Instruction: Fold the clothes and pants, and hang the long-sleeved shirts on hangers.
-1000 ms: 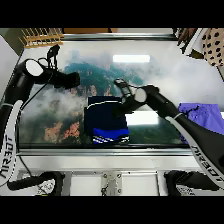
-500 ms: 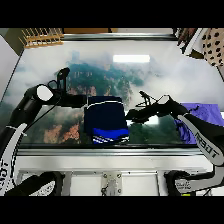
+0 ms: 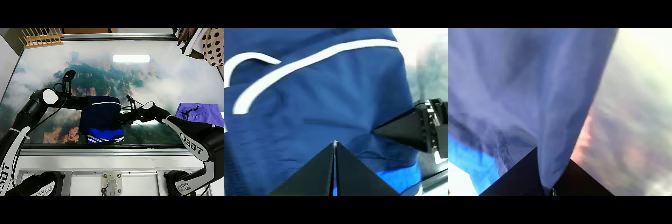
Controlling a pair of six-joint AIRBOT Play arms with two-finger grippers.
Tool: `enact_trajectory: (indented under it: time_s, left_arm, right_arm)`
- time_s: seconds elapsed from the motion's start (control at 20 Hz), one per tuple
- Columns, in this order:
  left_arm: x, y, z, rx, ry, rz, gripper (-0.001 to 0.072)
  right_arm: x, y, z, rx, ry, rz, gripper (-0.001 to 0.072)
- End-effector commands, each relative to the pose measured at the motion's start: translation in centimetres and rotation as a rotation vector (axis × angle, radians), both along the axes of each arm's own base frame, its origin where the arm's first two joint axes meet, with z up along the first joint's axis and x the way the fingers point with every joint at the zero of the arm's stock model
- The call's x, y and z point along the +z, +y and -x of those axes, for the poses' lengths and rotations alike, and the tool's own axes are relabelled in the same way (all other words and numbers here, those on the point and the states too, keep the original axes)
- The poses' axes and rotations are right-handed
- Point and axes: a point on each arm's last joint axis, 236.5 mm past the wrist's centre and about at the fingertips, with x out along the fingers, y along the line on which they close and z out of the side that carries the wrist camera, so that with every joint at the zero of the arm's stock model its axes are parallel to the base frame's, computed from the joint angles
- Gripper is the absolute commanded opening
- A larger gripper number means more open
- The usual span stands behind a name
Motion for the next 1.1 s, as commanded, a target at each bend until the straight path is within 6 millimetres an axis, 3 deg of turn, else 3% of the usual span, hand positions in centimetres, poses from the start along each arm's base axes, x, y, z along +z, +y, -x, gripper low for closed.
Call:
enact_trajectory:
  time_s: [0.0,0.1,0.2,0.3,0.5,0.65,0.75,0.85,0.95,1.05]
  left_arm:
    - [0.0,-0.1,0.1,-0.001,0.001,0.0,0.0006]
    - [0.0,-0.1,0.1,-0.001,0.001,0.0,0.0007]
    - [0.0,-0.1,0.1,-0.001,0.001,0.0,0.0007]
    - [0.0,-0.1,0.1,-0.001,0.001,0.0,0.0007]
    - [0.0,-0.1,0.1,-0.001,0.001,0.0,0.0007]
    - [0.0,-0.1,0.1,-0.001,0.001,0.0,0.0007]
    - [0.0,-0.1,0.1,-0.002,0.002,0.0,0.0007]
    - [0.0,-0.1,0.1,-0.002,0.002,0.0,0.0007]
    - [0.0,-0.1,0.1,-0.002,0.002,0.0,0.0007]
    - [0.0,-0.1,0.1,-0.002,0.002,0.0,0.0007]
  right_arm:
    - [2.1,0.2,-1.8,0.005,-0.088,0.003,0.0025]
    - [3.7,-4.3,-4.5,-0.036,-0.152,0.122,0.0025]
    - [5.8,-12.3,-7.5,-0.146,-0.2,0.291,0.0025]
    - [8.2,-20.8,-9.1,-0.281,-0.234,0.412,0.0025]
    - [12.5,-36.1,-9.0,-0.618,-0.248,0.508,0.0025]
    - [14.9,-45.2,-6.9,-0.864,-0.242,0.536,0.0025]
    - [15.7,-49.7,-4.9,-0.995,-0.224,0.548,0.0025]
    - [16.4,-52.8,-3.2,-1.092,-0.21,0.556,0.0025]
    - [17.0,-54.5,-2.0,-1.15,-0.208,0.562,0.0025]
    - [17.7,-55.0,-1.5,-1.168,-0.221,0.571,0.0025]
